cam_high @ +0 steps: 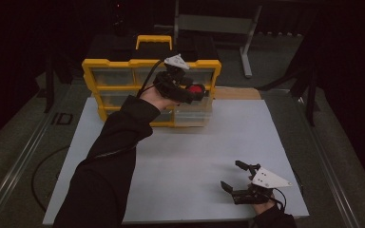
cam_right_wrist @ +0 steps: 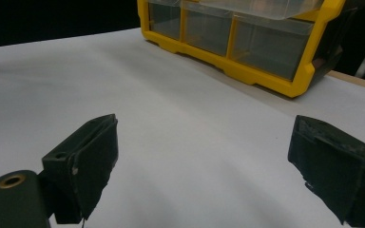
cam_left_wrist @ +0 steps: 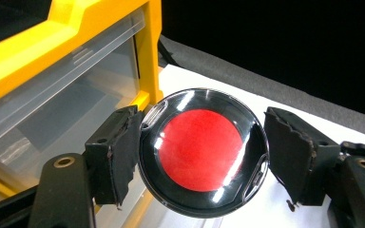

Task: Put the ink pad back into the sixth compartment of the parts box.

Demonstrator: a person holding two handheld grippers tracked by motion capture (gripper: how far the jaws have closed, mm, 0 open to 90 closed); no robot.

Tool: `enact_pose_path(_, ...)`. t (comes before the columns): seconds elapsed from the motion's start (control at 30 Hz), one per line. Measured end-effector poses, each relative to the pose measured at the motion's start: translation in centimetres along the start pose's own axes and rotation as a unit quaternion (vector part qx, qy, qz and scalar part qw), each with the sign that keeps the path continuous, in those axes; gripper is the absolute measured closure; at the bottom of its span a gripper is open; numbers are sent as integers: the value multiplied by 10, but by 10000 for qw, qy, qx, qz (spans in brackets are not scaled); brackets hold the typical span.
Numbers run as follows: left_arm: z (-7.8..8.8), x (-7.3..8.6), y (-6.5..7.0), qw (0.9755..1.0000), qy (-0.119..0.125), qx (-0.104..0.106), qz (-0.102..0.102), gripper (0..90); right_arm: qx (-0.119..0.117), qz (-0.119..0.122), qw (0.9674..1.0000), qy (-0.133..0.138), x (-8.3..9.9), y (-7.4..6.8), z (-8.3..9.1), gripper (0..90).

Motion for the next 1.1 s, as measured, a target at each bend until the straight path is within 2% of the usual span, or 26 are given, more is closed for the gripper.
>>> enact_pose_path(0.2, -10, 4, -5, 9999, 17, -47, 97, 304, 114, -15, 9999, 89, -2, 3, 3, 96)
enact_pose_path(0.47, -24, 11, -11, 9997, -149, -95, 153, 304, 347, -125, 9990, 241, -4, 10, 10, 96)
enact_pose_path(0.6, -29, 14, -11, 9996, -192, -65, 205, 304, 323, -130, 9991, 244, -4, 10, 10, 96)
enact_pose_path(0.77, -38, 20, -14, 9987, -428, -102, 272, 303, 300, -155, 9992, 234, -3, 10, 9, 96)
enact_pose_path(0.9, -43, 23, -14, 9980, -507, -64, 363, 302, 298, -150, 9992, 217, -3, 10, 9, 95)
enact_pose_path(1.0, -46, 25, -15, 9975, -583, -158, 358, 302, 286, -155, 9992, 218, -3, 11, 9, 95)
enact_pose_path(1.1, -47, 26, -15, 9973, -628, -97, 367, 301, 275, -143, 9993, 201, -2, 10, 8, 96)
Point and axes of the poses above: each handheld gripper's, and its own axes: z roughly backward along the jaws, x roughly out of its underside, y roughly to its right, the point moved 7 cm from there along -z, roughly forward along the jaws, and after that the axes turned 15 degrees about -y, right-handed, at the moved point
